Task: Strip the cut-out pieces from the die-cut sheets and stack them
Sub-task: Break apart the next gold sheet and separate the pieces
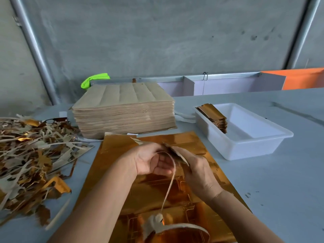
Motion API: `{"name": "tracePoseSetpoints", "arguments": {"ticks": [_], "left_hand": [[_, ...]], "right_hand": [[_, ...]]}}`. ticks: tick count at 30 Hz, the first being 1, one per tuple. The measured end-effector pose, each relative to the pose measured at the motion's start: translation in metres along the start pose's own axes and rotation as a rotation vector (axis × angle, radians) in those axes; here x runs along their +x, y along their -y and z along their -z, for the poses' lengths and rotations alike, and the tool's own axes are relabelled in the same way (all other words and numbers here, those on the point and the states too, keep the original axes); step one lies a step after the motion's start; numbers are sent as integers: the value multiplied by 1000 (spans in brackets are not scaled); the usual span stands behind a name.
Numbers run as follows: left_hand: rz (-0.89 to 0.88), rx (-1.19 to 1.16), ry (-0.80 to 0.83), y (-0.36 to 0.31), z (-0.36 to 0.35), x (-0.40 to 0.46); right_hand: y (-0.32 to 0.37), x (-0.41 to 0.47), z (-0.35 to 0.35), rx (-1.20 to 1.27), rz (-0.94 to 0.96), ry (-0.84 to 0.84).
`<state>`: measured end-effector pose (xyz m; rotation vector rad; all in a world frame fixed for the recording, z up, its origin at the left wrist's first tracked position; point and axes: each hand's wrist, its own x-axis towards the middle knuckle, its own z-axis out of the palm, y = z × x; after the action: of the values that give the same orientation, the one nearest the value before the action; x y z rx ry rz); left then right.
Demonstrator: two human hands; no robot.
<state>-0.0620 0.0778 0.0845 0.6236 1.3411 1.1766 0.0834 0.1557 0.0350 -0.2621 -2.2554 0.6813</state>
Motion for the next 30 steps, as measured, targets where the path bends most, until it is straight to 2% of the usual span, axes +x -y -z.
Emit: {"name": "tracePoseSetpoints", "arguments": {"ticks": [2,5,8,12,14,17,19,22,25,27,29,30], "left_hand": [[-52,-115,-18,3,-1,-3],[-85,-254,31,9,-7,-10],[-78,-208,61,13,-15,-16],[-41,-23,-99,15,-8,-20],[-70,40,-164,14,5,-22],[-158,69,-265,10,21,-25],[-212,51,-417,9,29,-23],[-257,59,-621,12,38,-14],[-309,43,-783,19,49,-6],[-360,77,-936,24,59,-3],[-345,341,-1125,33,72,-1],[-313,496,-1160,38,77,-1]], "right_hand": [[-1,2,0,-93,-80,-60],[-4,6,-2,-311,-75,-92],[3,12,-3,-398,-56,-59],[-2,13,4,-392,-132,9],[-10,12,11,-313,-219,16],[-24,15,26,2,-529,-51],[-30,18,36,288,-751,-132],[-30,17,48,597,-973,-273],[-35,12,60,724,-1086,-414],[-38,6,67,733,-1093,-492],[-37,-2,71,733,-1080,-512],[-35,-6,71,738,-1086,-499]]}}
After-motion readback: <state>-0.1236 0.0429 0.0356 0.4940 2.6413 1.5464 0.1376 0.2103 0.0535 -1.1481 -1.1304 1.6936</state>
